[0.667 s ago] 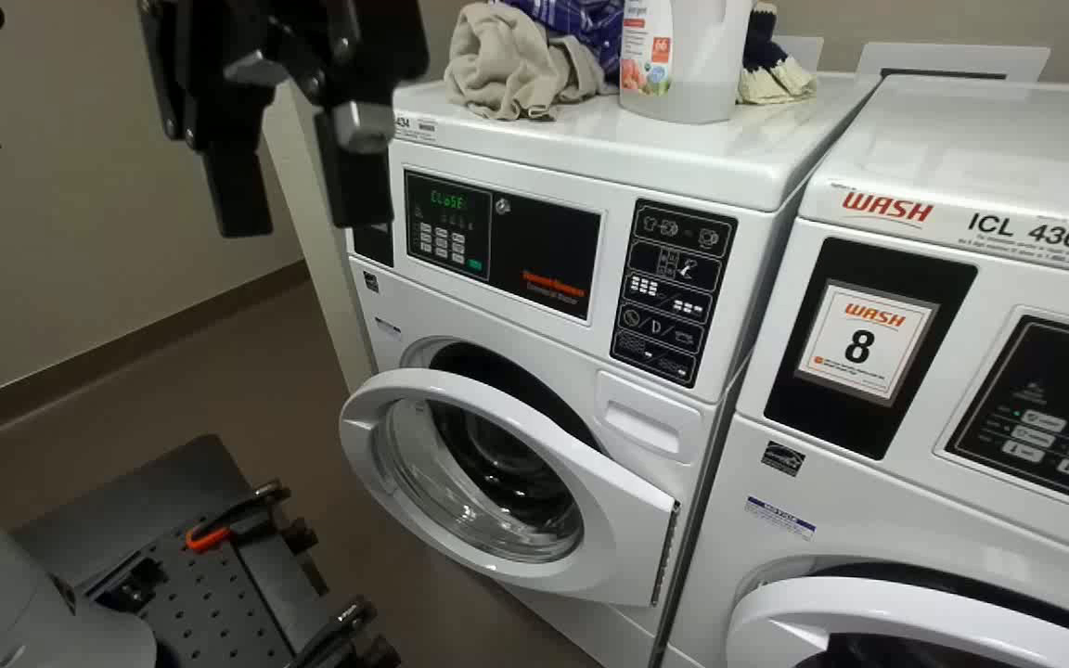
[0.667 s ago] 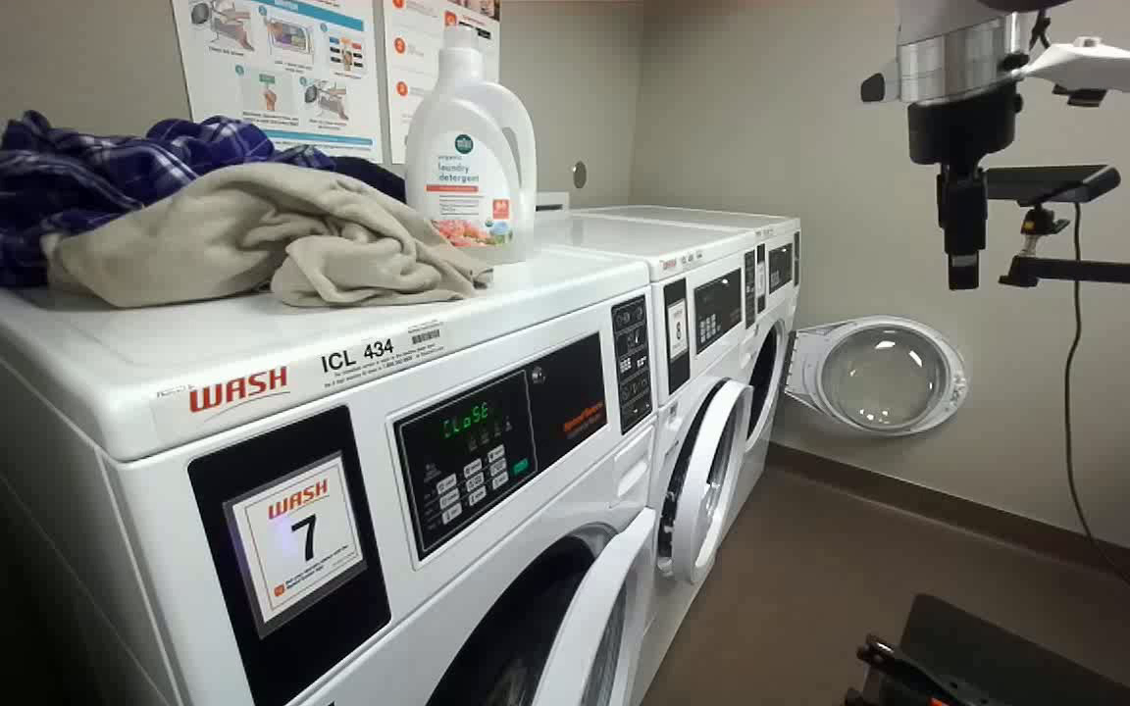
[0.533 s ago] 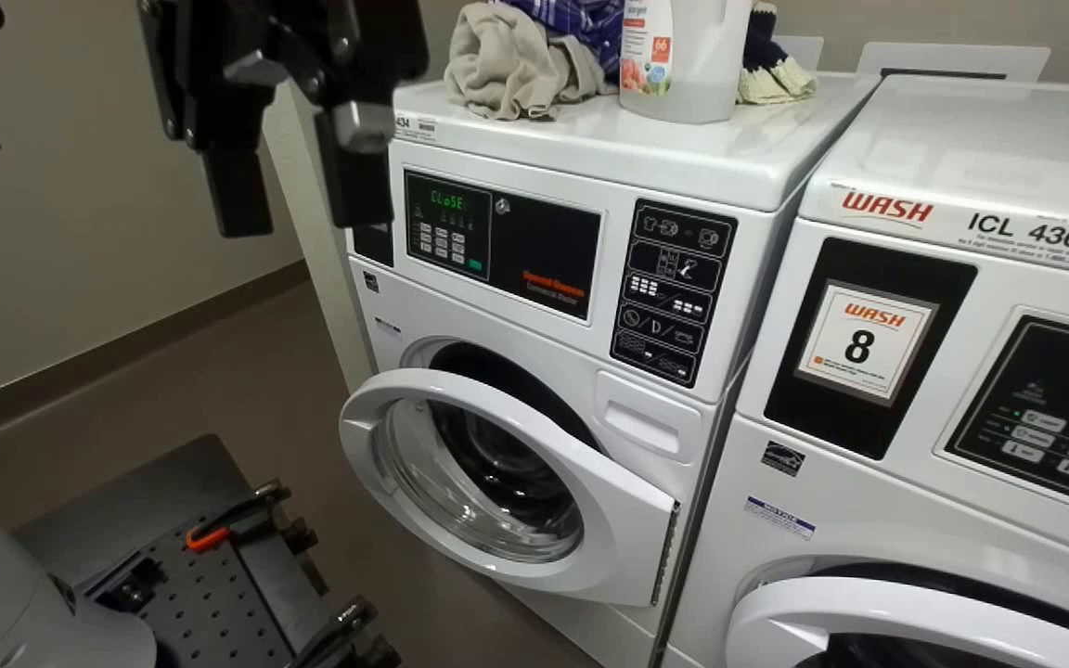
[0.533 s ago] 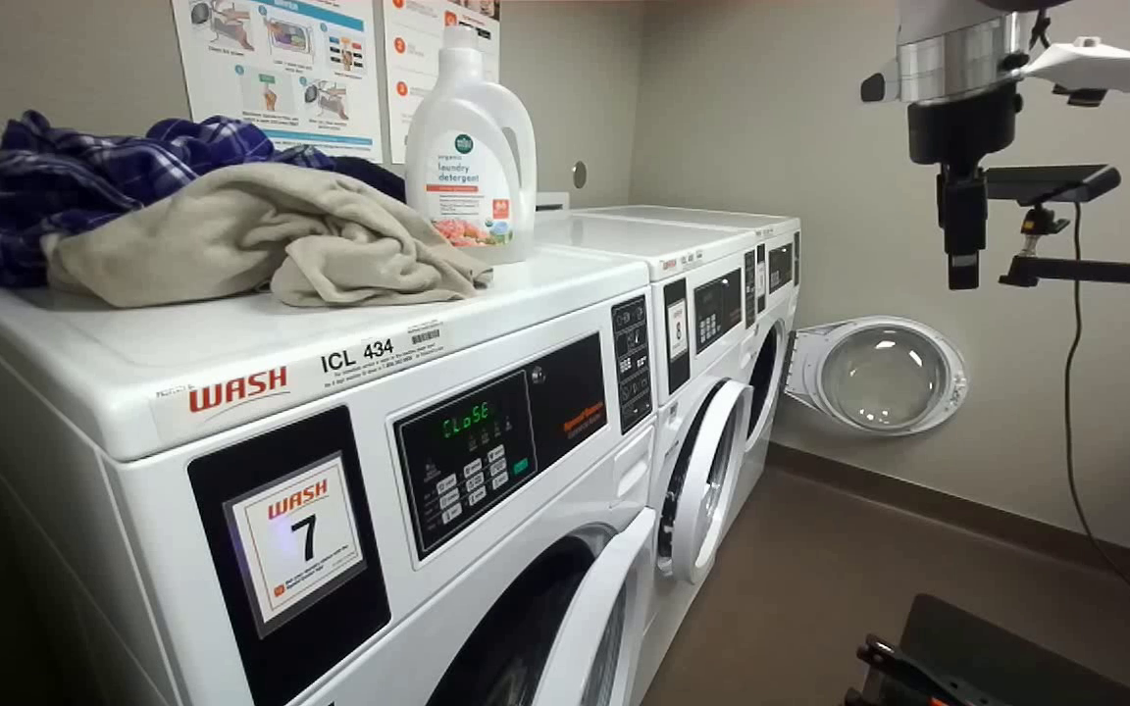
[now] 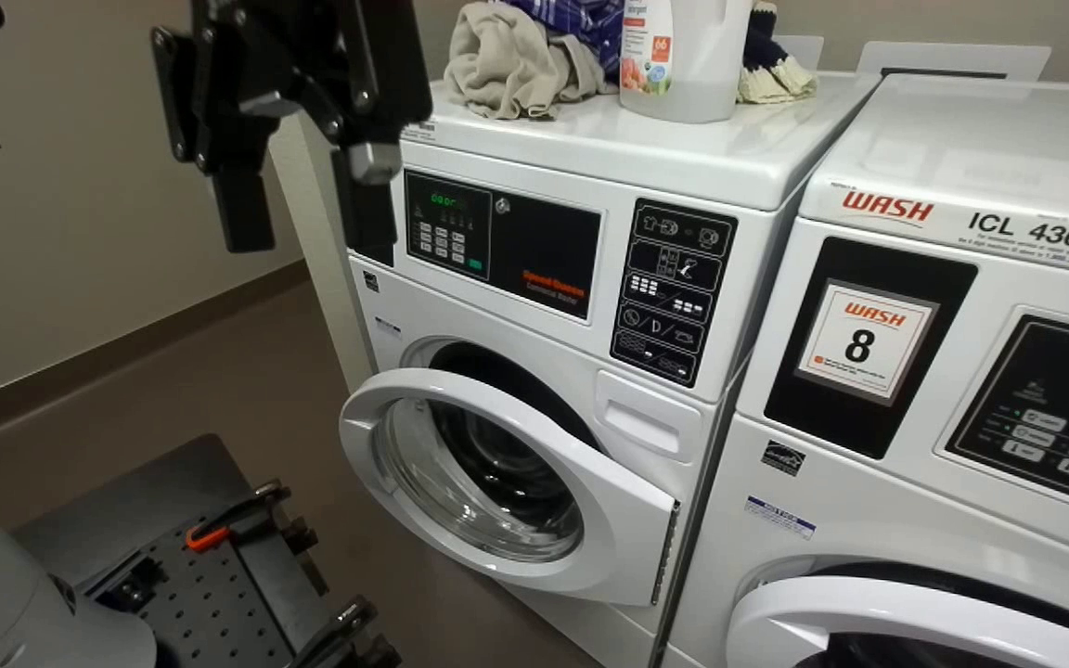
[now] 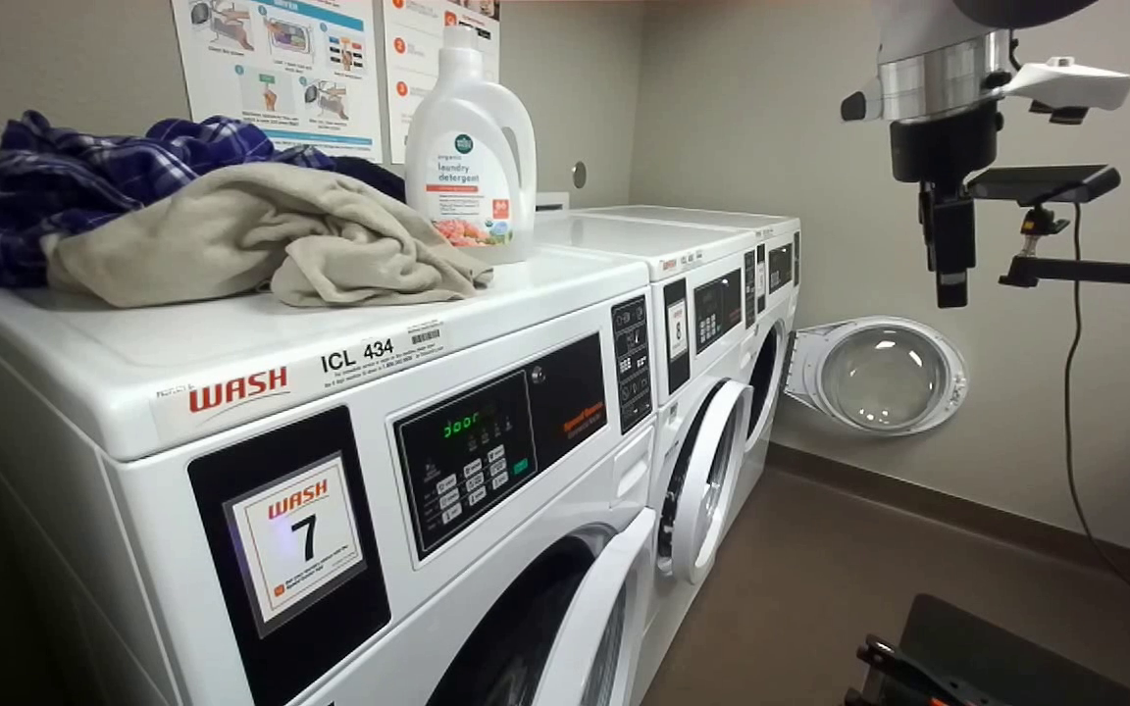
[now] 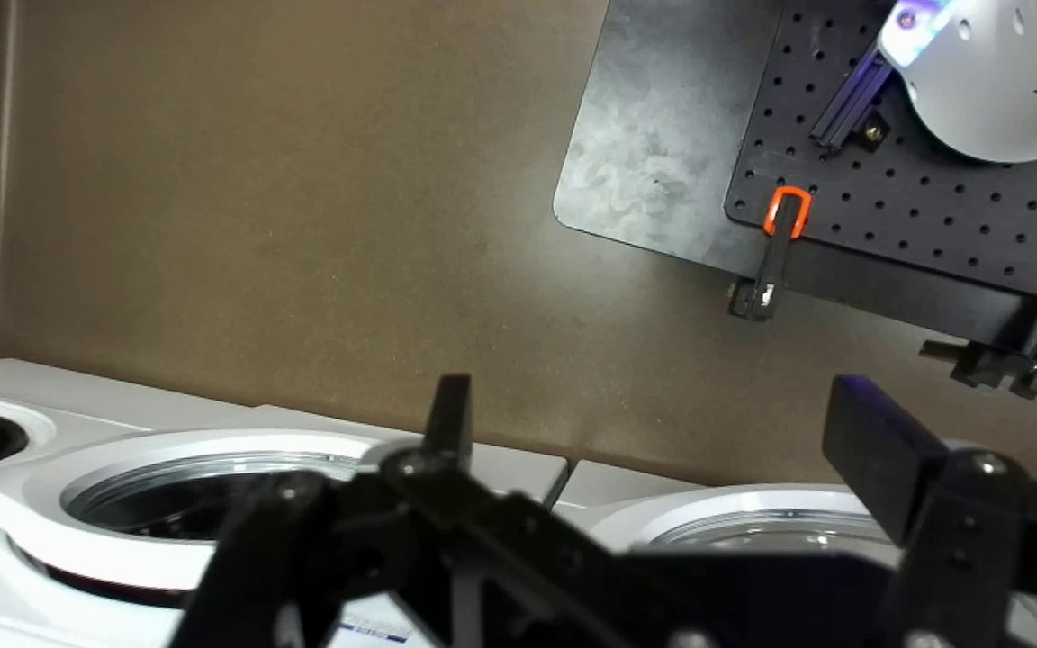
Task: Close the door on the first washing machine from the left
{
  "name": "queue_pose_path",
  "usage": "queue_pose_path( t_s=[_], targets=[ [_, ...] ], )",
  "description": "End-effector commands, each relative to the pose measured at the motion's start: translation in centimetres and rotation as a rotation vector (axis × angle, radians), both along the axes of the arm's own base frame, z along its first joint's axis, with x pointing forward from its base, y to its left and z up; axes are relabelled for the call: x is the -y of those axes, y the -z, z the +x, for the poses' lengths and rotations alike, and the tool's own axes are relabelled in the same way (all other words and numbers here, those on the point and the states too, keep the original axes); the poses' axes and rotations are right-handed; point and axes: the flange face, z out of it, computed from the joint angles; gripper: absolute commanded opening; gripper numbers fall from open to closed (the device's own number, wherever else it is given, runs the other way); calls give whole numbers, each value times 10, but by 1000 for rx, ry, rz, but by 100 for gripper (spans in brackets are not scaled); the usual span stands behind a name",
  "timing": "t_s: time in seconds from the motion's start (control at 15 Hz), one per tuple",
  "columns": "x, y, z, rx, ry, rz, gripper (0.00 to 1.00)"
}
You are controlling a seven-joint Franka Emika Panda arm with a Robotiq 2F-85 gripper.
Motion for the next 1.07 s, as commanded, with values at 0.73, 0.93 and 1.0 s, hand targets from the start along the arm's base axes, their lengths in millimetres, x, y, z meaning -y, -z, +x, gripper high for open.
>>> queue_pose_path(
  t_s=[0.73,0.93,1.0],
  targets=[
    [-52,163,11,-130,-270,128,100],
    [-57,184,22,-115,-322,145,100],
    [-60,193,27,-117,-342,145,100]
  ],
)
